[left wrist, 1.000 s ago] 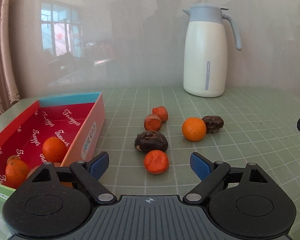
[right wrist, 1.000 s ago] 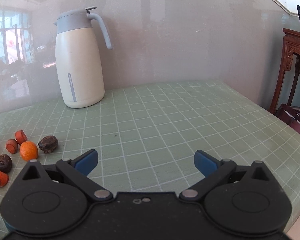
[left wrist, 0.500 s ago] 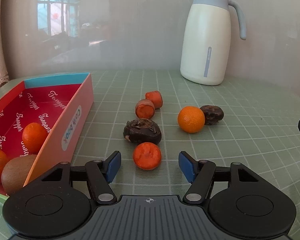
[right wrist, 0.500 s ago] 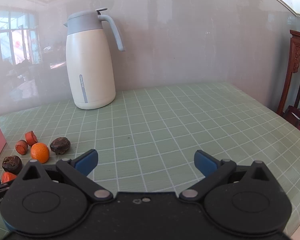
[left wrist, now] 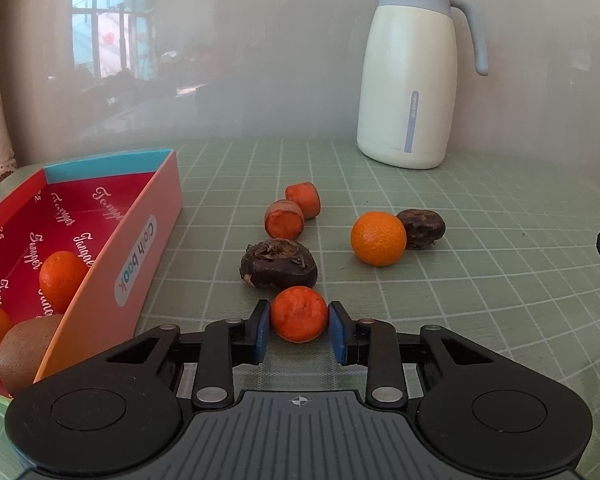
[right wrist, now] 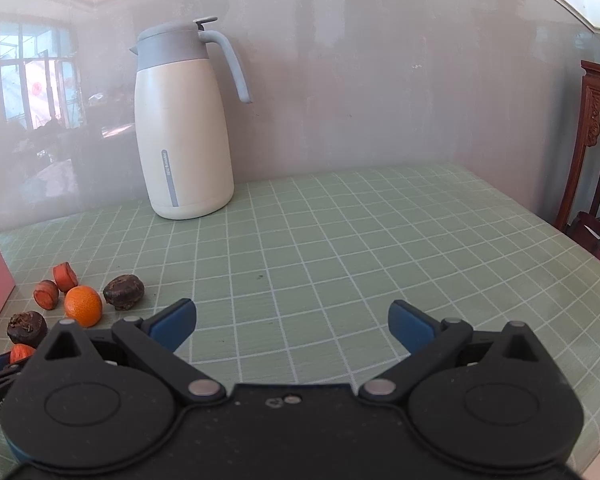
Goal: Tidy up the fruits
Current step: 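Close the left gripper on the small mandarin and lift it, then carry the mandarin into the red box and open the left gripper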
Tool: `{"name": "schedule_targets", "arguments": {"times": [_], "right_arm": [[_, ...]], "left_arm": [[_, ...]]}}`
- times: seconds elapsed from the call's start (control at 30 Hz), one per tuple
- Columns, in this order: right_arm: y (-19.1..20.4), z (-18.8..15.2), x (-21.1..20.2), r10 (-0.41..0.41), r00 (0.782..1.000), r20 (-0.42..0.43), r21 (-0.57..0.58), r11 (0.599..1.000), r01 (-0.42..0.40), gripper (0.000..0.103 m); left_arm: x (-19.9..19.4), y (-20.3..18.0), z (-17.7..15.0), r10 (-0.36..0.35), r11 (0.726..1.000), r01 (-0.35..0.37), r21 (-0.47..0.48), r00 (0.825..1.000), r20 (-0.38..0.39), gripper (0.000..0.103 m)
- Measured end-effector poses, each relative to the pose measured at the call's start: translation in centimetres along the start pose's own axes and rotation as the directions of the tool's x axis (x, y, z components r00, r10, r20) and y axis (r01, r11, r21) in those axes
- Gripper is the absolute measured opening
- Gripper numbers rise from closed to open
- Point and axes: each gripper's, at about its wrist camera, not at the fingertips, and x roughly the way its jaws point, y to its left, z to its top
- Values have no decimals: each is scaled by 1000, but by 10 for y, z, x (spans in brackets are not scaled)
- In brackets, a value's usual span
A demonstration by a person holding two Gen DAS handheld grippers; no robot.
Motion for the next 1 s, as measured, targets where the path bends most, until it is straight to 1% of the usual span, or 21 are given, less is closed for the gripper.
{"name": "schedule_targets", "arguments": {"times": [0.37,0.63,0.87,1.0], "right_arm": [[0,-1,-2,3,1000,0,-1,1000,-3,103],[2,0,-4,10,1000,3,-5,1000,-10,103],[5,0,-3,9,1000,4,-10,1000,-9,103],[8,0,-3,13,1000,3,-11,1000,-13,103]], "left_arm": [[-12,-5,-2,-16,999,14,35,998,59,31],[-23,-7,-1,-9,998,1,65,993,116,31],[-40,4,5,22,998,-31,45,981,193,31],[-50,17,9,67,997,-72,14,968,244,31]]}}
